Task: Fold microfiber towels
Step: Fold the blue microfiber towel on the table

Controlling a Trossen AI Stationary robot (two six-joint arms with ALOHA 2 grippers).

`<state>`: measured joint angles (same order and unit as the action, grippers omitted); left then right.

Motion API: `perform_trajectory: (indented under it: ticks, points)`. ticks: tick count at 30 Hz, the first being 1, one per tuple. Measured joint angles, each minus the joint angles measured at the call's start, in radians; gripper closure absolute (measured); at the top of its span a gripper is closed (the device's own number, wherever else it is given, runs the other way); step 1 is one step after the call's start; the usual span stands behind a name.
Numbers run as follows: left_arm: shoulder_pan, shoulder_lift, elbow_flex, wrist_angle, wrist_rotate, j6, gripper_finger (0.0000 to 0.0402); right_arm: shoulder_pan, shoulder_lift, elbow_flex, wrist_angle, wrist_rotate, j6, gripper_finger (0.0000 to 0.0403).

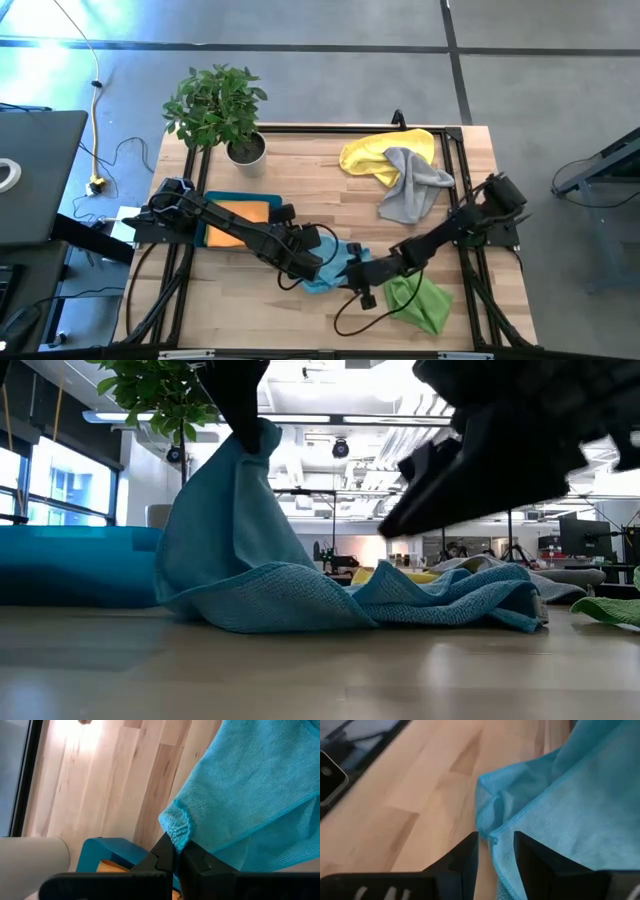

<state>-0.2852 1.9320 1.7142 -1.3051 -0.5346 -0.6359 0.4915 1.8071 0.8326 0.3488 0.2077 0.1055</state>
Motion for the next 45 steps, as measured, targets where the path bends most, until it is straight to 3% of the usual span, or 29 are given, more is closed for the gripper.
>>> perform_trajectory:
  ticks: [11,18,25,31,35,45]
  points:
    - [0.000,0.000,0.000,0.013,0.011,-0.007,0.0402,-0.009,0.118,0.065,-0.011,0.001,0.013,0.0292]
    - [-0.016,0.000,0.000,0.018,0.030,-0.008,0.0402,-0.009,0.104,0.065,-0.041,0.038,0.052,0.0391]
    - [-0.046,0.000,0.000,0.017,0.078,0.027,0.0402,-0.006,-0.030,0.065,-0.152,0.051,0.101,0.0400]
    - [-0.064,-0.002,0.000,0.020,0.091,0.037,0.0402,0.009,-0.229,0.065,-0.353,0.182,0.097,0.0401]
    - [-0.064,-0.004,0.023,0.022,0.014,0.014,0.0402,0.022,-0.357,0.065,-0.490,0.295,0.104,0.0402]
    - [-0.060,-0.020,0.081,0.019,-0.372,-0.088,0.0402,0.022,-0.590,0.064,-0.717,0.589,0.054,0.0402]
